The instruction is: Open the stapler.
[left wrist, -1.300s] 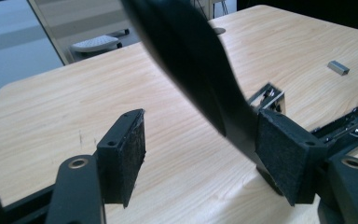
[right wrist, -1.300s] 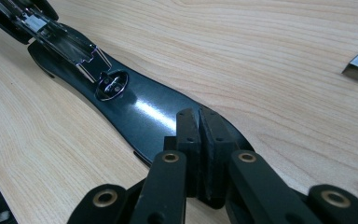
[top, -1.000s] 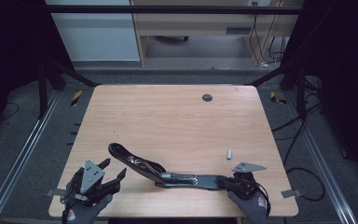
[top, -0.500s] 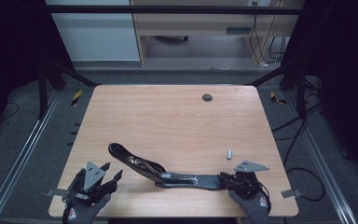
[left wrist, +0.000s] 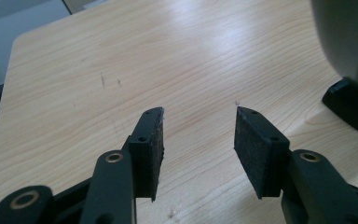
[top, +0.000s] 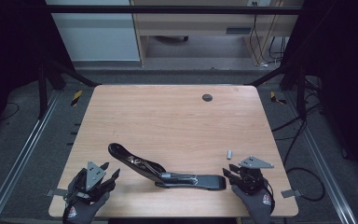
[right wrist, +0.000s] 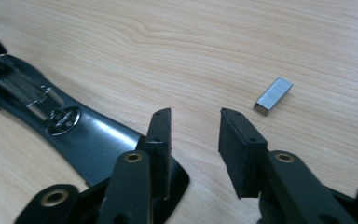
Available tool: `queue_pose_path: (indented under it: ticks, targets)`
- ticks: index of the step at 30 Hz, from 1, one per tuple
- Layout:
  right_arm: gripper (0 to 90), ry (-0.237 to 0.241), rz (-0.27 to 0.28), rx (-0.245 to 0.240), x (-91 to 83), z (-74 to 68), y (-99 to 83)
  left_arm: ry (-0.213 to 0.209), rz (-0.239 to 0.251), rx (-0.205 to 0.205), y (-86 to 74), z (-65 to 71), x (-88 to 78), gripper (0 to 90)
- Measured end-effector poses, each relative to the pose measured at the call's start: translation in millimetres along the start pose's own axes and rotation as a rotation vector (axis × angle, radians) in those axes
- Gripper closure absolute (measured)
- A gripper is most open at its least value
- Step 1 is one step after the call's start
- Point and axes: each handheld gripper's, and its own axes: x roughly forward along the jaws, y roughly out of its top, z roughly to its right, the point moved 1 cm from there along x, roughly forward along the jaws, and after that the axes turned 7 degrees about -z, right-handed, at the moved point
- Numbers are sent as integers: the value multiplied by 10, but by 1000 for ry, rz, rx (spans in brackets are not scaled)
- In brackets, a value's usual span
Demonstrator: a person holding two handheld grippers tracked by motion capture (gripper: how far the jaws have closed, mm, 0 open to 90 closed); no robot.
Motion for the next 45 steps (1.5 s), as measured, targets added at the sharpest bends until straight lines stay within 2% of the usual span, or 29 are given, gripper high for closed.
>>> queue_pose_path:
  ticks: [4,6,9,12,17,22,25,29,33,38,45]
  targets:
    - [643,-20,-17,-9,56,14,37,5,-15,-19,-23,-34,30,520]
    - [642,-30,-15,-15,76,16,68,-12,-16,-20,-31,-48,49,507]
    - [642,-41,-19,-29,123,37,118,2,-31,-19,-37,-48,70,488]
    - [647,-57,-29,-19,156,59,173,5,-43,-26,-46,-60,85,483]
    - [651,-109,-33,-27,214,128,252,7,-55,-31,-60,-92,111,483]
    - [664,-162,-57,27,258,208,333,9,-73,-35,-71,-112,145,477]
    - [667,-171,-56,46,279,260,374,10,-76,-31,-68,-110,152,473]
    - [666,-192,-93,61,368,313,402,16,-77,-29,-66,-111,152,471]
    - [657,-197,-114,65,454,351,417,20,-81,-34,-68,-115,158,468]
    - [643,-213,-118,100,504,395,428,18,-87,-35,-69,-116,167,466]
    - [650,-202,-141,115,570,422,437,15,-93,-38,-69,-118,176,465]
